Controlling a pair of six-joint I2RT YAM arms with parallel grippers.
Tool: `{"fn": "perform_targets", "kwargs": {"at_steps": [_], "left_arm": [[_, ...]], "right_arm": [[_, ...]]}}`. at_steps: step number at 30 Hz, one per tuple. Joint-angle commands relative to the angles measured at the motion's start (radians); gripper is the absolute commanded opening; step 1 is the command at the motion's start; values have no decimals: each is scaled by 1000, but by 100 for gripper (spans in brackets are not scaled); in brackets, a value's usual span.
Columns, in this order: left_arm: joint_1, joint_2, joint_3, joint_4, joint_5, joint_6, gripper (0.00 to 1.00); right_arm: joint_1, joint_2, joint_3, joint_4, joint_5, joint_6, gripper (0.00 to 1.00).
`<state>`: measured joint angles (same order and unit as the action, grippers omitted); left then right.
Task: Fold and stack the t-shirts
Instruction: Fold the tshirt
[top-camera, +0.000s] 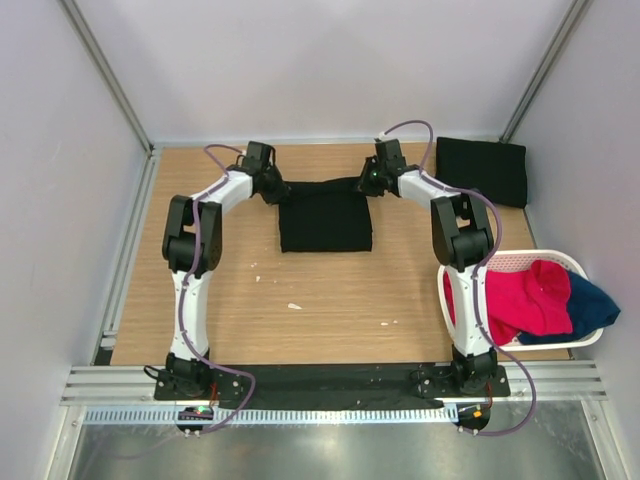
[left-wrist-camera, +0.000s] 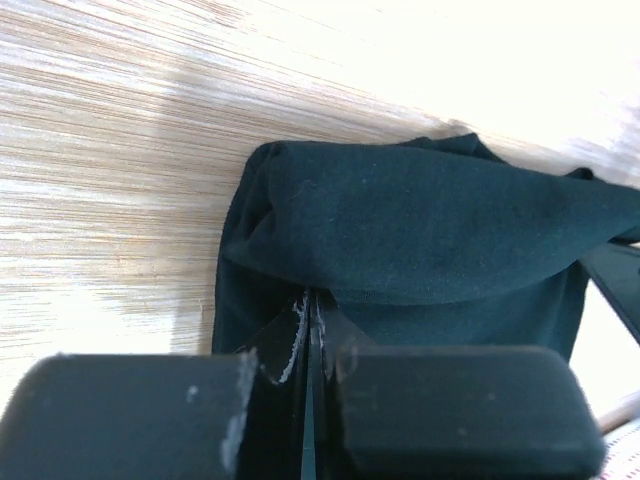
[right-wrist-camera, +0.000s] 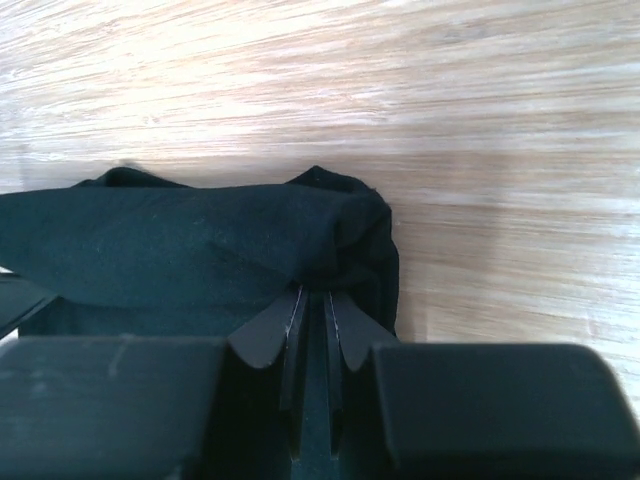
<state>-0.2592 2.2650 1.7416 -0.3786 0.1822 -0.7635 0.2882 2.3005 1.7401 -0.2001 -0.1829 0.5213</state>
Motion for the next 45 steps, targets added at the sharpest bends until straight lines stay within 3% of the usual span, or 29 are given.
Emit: {"fn": "perform_targets", "kwargs": {"at_steps": [1,3,5,6,8,9,10,13,15,17,20,21,23,24,26,27,29,30,32,41,45], "left_arm": [[5,-33,-4,29,-12,55,1],[3,-64,1,27,6,95,6],[5,-113,36,-11,48,151,17],[5,-130,50,-34,62,171,50],[5,-203,81,-118,54,223,69],[3,-241,79,-144,43,239,87],[5,-312,67,-178,34,248,91],[5,-441,-63,-190,7,254,95],[5,-562,-204,-186,0,222,96],[3,-660,-305,-148,3,187,95],[-11,-728,-497,-22,71,103,84],[-15,-749,-566,9,98,84,68],[-46,-751,-602,69,99,63,50],[-57,-737,-623,81,97,59,36],[-87,-716,-636,119,91,59,30],[-97,-691,-646,151,88,61,25],[-118,-665,-648,175,82,64,19],[-121,-648,-646,182,76,64,17],[-135,-607,-645,196,47,64,13],[-138,-451,-608,199,-64,24,6],[-150,-417,-596,144,-121,6,5]], "right_arm": [[3,-24,1,56,36,-12,17],[3,-58,2,44,23,-17,18],[3,-124,28,-13,8,-36,27],[3,-150,44,-44,-22,-44,40],[6,-228,65,-140,-26,-58,60],[9,-260,47,-153,-26,-66,68],[14,-291,29,-166,-17,-67,83],[22,-416,-77,-208,3,-75,100],[31,-481,-169,-225,28,-72,100],[45,-510,-255,-226,58,-57,100],[61,-552,-319,-167,49,-23,99],[80,-556,-342,-144,43,-18,96],[100,-549,-341,-84,48,-23,93],[107,-540,-334,-64,42,-24,87],[108,-492,-301,9,27,-26,74],[108,-468,-283,31,26,-26,59],[106,-382,-204,79,26,-36,40],[108,-351,-170,85,31,-41,22],[105,-243,-60,88,33,-69,15],[30,91,376,-134,138,-133,13],[-3,128,365,-137,129,-173,14]]}}
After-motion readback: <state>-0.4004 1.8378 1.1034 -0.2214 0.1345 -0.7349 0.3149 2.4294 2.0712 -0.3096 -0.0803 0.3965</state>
